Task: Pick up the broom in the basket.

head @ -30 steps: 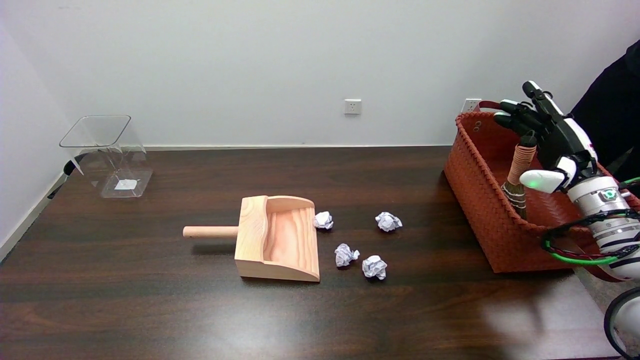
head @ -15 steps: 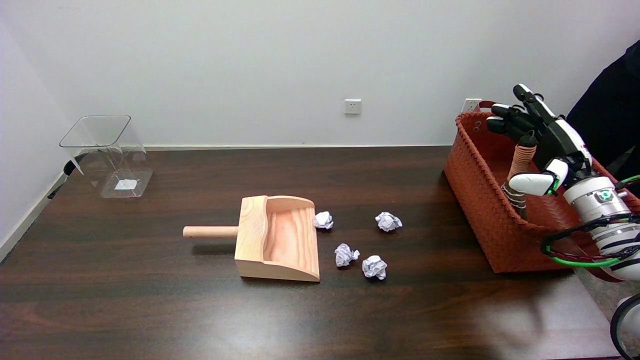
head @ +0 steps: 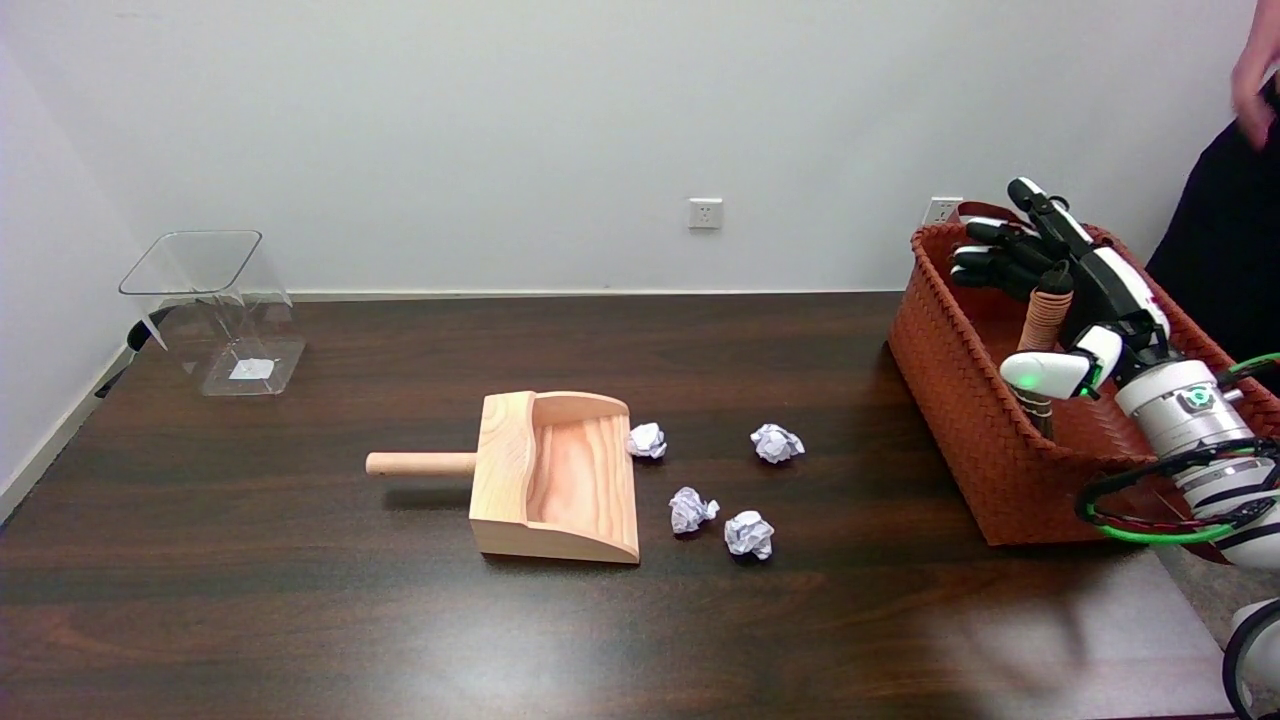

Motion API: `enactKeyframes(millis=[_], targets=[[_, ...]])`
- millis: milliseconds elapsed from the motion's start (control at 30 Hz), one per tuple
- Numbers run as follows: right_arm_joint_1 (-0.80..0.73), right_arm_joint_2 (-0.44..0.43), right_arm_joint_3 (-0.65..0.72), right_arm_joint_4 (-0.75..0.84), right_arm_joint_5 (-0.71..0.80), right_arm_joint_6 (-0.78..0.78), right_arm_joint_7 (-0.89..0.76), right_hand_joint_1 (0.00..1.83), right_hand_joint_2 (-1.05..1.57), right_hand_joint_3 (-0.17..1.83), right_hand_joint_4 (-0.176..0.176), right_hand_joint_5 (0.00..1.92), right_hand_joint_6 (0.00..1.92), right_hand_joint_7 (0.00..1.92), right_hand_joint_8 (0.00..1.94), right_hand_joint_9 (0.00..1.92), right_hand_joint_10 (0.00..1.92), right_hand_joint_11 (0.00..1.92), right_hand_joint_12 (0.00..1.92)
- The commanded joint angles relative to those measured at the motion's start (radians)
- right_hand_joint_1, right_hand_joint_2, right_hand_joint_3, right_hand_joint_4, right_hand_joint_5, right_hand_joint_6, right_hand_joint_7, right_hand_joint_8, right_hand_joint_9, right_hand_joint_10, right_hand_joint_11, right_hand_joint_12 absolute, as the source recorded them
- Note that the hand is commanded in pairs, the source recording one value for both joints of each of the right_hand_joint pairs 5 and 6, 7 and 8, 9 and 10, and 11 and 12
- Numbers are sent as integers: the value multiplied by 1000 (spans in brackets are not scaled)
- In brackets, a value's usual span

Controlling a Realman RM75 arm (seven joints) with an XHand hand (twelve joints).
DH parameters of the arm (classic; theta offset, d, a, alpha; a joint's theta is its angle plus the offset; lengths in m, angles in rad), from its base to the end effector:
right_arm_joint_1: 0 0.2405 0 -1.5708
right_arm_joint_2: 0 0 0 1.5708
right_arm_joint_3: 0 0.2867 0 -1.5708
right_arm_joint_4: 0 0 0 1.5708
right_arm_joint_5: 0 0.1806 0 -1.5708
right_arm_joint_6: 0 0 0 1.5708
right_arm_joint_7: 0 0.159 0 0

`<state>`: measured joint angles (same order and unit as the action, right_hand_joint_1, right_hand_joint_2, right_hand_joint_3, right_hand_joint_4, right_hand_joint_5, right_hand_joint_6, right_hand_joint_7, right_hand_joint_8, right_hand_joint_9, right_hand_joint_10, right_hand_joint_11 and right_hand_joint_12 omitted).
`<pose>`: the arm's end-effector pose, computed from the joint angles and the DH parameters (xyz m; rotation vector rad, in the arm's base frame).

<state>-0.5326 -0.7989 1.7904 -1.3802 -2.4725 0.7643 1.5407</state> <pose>-0.2234 -0.1982 0.5160 1.3461 -0.7583 1.2470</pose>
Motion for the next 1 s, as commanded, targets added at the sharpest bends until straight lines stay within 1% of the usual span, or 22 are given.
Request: enactKeyframes(millis=[33, 100, 333, 767, 1000], targets=[[-29, -14, 7, -46, -1, -22, -4, 1191, -477, 982, 0, 60, 60, 447, 447, 633, 633, 721, 721], [-33, -15, 7, -52, -1, -28, -4, 1189, -467, 990, 0, 63, 63, 471, 471, 671, 671, 806, 806], [-37, -17, 7, -55, -1, -28, -4, 1188, -453, 999, 0, 67, 67, 506, 506, 750, 750, 898, 898], [-37, -17, 4, -54, -1, -58, -11, 1167, -404, 1053, 0, 69, 69, 517, 517, 777, 777, 921, 921], [-37, -17, 4, -53, -1, -70, -6, 1162, -397, 1055, 0, 72, 72, 497, 497, 749, 749, 954, 954]])
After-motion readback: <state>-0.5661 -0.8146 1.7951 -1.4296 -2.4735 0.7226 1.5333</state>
